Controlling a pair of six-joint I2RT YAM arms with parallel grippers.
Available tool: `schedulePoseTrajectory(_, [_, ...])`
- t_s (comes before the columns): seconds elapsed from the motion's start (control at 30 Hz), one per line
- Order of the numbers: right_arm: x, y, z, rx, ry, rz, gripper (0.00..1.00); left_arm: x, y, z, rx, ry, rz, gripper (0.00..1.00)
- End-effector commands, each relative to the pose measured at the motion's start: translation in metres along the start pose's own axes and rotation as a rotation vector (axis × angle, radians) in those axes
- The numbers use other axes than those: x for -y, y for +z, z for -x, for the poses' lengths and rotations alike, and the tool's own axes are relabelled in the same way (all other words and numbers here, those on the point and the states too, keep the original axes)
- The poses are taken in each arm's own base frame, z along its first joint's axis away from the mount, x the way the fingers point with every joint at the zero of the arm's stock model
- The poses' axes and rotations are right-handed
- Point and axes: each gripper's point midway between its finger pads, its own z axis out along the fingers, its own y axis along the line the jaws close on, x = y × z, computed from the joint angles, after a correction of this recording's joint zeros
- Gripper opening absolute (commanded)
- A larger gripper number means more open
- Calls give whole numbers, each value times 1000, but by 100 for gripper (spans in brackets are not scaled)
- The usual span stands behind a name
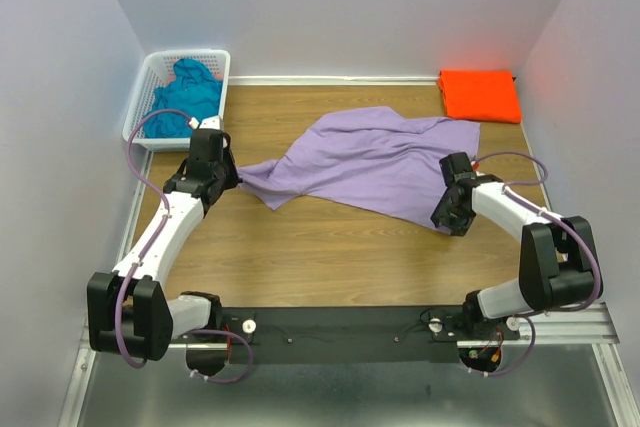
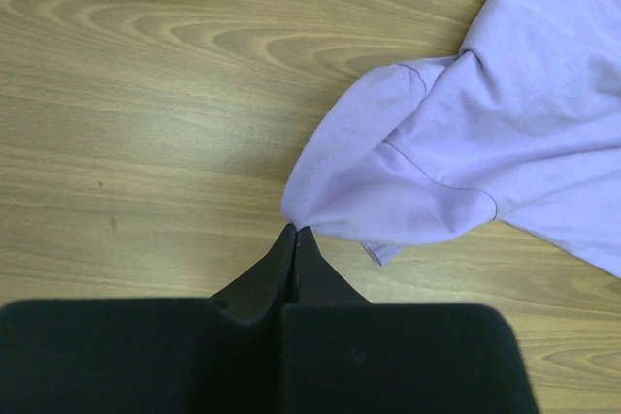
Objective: Fold and stack the t-shirts
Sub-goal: Flatten the tshirt out
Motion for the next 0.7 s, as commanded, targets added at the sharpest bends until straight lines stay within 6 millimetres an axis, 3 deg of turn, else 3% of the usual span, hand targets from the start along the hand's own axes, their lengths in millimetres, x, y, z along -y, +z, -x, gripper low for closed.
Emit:
schedulePoseTrajectory(0.0, [12, 16, -21, -57, 11, -45, 54, -2, -2, 2, 18, 6, -9, 0])
schedulePoseTrajectory(0.1, [15, 18, -26, -68, 6, -55, 44, -3, -2, 1, 18, 7, -1, 0])
schedulePoseTrajectory(0.23, [10, 12, -21, -54, 14, -27, 12, -7, -4, 7, 32, 3, 25, 0])
schedulePoseTrajectory(0.3, [7, 4, -14, -36, 18, -13, 1, -6, -7, 15, 49, 1, 30, 0])
schedulePoseTrajectory(0.4, [-6, -26, 29, 85, 15, 24, 1, -4, -16, 43, 105, -7, 44, 0])
schedulePoseTrajectory(0.43, [-23, -51, 63, 171, 16, 73, 1, -3, -17, 53, 118, -10, 50, 0])
schedulePoseTrajectory(0.47, [-28, -63, 79, 213, 14, 84, 1, 2, -26, 83, 176, -20, 46, 0])
schedulePoseTrajectory(0.5, [-35, -78, 98, 257, 16, 100, 1, 6, -30, 98, 202, -24, 43, 0])
schedulePoseTrajectory(0.53, [-45, -105, 130, 333, 13, 126, 1, 13, -40, 131, 261, -37, 33, 0])
schedulePoseTrajectory(0.63, [-55, -151, 183, 463, 22, 150, 1, 19, -51, 185, 345, -52, 40, 0])
schedulePoseTrajectory(0.67, [-64, -190, 220, 559, 36, 192, 1, 25, -80, 229, 448, -74, 32, 0])
